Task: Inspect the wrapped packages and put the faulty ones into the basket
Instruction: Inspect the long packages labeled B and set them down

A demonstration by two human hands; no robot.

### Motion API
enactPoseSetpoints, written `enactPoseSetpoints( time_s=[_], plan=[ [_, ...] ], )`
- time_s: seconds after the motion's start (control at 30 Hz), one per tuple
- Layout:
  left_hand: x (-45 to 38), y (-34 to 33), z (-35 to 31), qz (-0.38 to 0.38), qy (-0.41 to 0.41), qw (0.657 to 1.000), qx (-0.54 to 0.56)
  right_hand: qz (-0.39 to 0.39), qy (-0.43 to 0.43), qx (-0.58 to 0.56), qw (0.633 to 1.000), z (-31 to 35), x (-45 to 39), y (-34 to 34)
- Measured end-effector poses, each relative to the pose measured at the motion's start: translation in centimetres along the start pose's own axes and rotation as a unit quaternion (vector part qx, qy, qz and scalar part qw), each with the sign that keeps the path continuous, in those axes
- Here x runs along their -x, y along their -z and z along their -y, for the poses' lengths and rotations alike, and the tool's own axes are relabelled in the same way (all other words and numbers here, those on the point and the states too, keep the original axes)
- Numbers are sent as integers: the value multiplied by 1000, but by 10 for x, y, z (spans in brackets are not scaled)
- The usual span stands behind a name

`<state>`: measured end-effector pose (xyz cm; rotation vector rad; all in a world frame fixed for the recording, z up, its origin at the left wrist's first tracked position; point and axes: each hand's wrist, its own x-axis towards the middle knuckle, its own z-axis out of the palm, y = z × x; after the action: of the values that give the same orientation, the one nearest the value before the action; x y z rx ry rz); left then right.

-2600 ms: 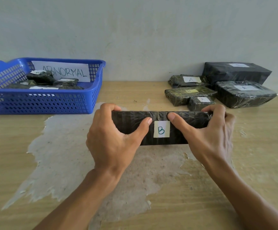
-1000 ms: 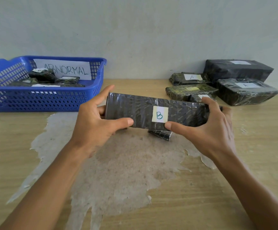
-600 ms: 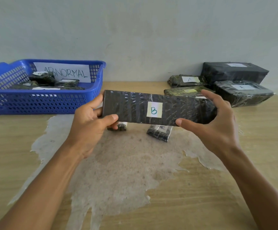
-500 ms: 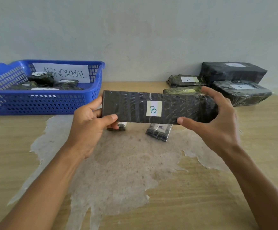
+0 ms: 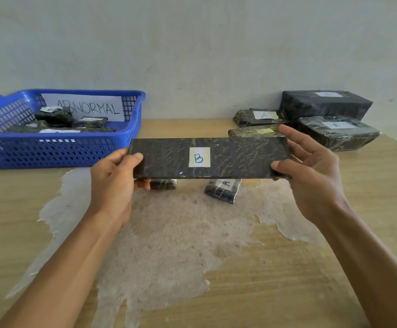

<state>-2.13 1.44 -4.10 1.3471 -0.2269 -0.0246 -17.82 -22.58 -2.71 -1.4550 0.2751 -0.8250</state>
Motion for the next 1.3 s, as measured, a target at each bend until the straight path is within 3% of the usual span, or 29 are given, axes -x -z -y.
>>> enactPoseSetpoints(
  time_s=[0.4,0.57,0.7,0.87,1.07,1.3],
  plan=[
    [-2,2,-1,-24,21,999,9,-27,-42,-23,999,3,0,-2],
    [-1,0,-3,-55,45,997,6,99,-42,-48,993,4,0,2],
    [0,0,-8,-52,61,996,42,94,-17,-35,995,4,0,3],
    [3,0,-14,43,101,980,166,79,12,-19,997,2,-1,4],
    [10,-3,-13,137,96,966,196,59,-16,-14,998,-3,-3,2],
    [9,-13,-2,116,54,980,154,31,-47,23,998,-7,-2,-2]
  ],
)
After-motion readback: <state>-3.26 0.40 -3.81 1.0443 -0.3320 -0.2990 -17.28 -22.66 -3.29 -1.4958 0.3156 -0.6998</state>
